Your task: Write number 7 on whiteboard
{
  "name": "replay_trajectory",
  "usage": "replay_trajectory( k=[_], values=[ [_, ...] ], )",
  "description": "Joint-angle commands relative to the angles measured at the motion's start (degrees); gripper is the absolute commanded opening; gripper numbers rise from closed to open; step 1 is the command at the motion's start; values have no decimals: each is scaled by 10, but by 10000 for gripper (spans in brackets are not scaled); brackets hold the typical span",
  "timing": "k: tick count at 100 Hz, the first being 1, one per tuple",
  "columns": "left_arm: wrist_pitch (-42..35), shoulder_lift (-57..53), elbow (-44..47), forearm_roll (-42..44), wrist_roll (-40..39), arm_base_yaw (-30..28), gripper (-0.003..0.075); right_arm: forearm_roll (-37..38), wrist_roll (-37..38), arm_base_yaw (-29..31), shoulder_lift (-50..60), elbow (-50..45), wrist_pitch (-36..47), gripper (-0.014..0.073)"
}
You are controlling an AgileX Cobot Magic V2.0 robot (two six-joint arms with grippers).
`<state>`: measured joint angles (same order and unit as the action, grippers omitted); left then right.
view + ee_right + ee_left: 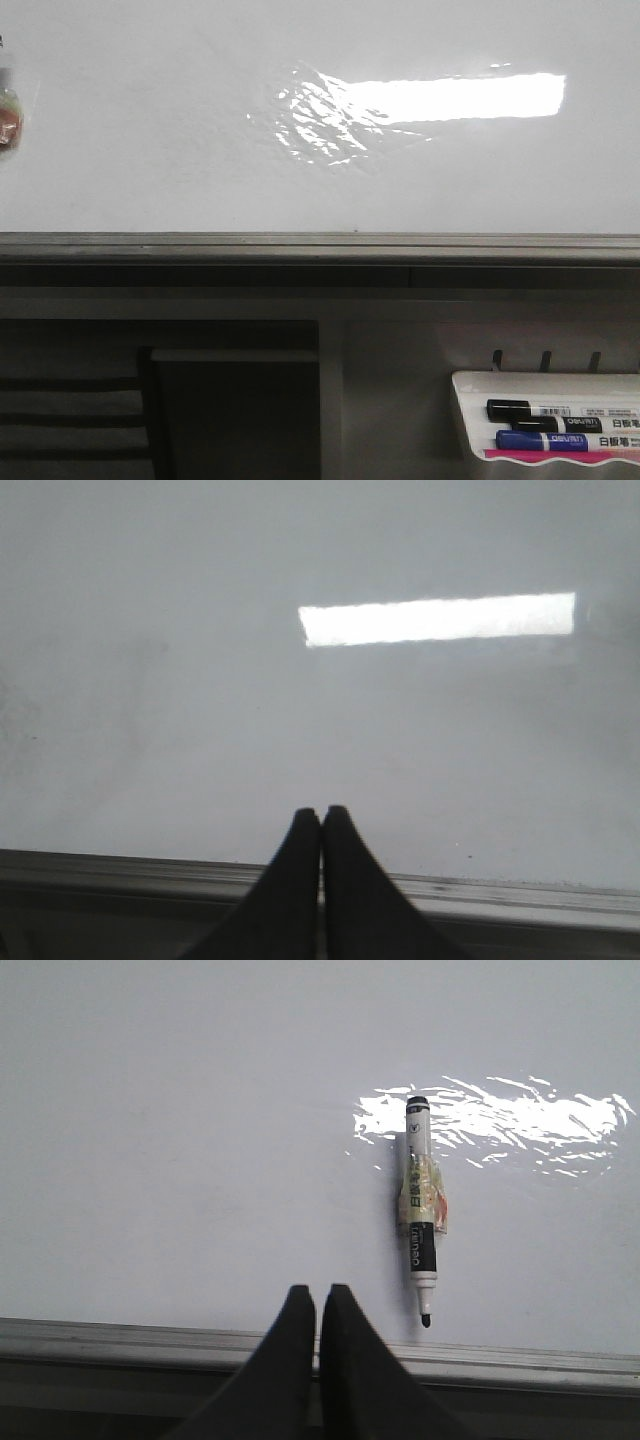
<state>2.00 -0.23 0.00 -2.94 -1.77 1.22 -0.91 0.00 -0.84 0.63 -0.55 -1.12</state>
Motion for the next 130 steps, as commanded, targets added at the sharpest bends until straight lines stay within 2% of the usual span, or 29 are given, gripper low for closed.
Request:
replay_trajectory(
  k=[1,17,28,54,78,89,109,130],
  values=[
    [-44,-18,19,-2,-5,-2,-20,-2,-5,4,10,-16,55,-71],
    [-44,-18,16,-2,-5,-2,-20,-2,-5,4,10,-13,71,-71],
    [-37,-18,-6,-2,-5,-2,-20,-3,-5,4,10,14,43,-71],
    [56,22,-139,0,-4,-2,-20,-4,-5,4,-18,155,-74,-71],
    [170,136,-272,0,2,-2,-20,0,-5,4,-146,303,-223,-71],
    [222,195,-317,0,29,-2,-20,0,-39,4,-204,353,-278,-71],
    [235,257,-348,-2,30,-2,-20,0,-45,4,-274,378,-289,-71],
    [236,271,-348,-2,30,-2,-20,-1,-45,4,-280,378,-285,-71]
  ],
)
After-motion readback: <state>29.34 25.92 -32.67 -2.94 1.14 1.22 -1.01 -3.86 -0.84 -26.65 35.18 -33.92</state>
